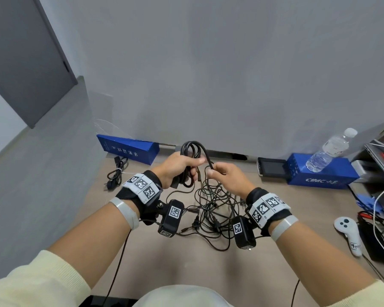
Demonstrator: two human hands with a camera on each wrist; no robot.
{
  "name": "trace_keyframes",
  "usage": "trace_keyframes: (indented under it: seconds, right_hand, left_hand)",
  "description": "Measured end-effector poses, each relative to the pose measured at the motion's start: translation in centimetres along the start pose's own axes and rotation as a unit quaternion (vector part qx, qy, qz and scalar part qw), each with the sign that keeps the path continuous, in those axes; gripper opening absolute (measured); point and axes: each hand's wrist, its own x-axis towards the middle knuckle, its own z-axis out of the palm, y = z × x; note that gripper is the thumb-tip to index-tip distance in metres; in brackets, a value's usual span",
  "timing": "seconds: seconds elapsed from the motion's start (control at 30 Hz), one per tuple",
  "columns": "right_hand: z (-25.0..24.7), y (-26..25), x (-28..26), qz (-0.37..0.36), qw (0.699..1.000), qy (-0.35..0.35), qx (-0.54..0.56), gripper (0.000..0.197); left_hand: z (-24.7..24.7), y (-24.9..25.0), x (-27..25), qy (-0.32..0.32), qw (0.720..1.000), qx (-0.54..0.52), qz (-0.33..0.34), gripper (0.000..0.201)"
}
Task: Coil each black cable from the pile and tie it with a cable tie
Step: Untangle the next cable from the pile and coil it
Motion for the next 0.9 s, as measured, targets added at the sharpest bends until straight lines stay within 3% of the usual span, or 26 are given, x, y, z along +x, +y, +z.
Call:
trace_keyframes:
  seconds: [0.13,0.37,0.53,0.6,0.73,0.9]
  right_hand:
    - [1.0,-1.3,-0.6,-0.011,0.999,-0.032,-0.017,0.025]
    - [2.8,-2.9,-0.5,-0.036,0.993,-0.116,-0.007,0.032]
    - [2.2,-0.4,-1.0,-0.005,0.987,-0.144,-0.07,0.017]
    - [2.3,0.6,-1.1,0.027,0.991,-0.13,-0.036,0.017]
    - [2.4,0.2,-0.9,0.048,0.992,-0.088,0.074,0.014]
    - [3.9,-2.4,0.2,0.0,0.996,-0.057,0.065,0.01]
  left_hand:
    - [0.2,-0.1,0.0,0.03,0.998,-0.062,-0.009,0.023]
    - [-0.1,0.0,-0.2,-0.003,0.99,-0.132,-0.04,0.021]
    - [-2.3,-0.6,0.3,0.089,0.964,-0.247,-0.036,0.012]
    - [-3.3,-0.8,0.3,0.122,0.953,-0.272,-0.052,0.013]
    - [-4.2,-1.5,-0.8,0.132,0.981,-0.124,-0.072,0.013]
    - [-5.1,-3.2,-2.4,0.005,0.99,0.004,-0.14,0.012]
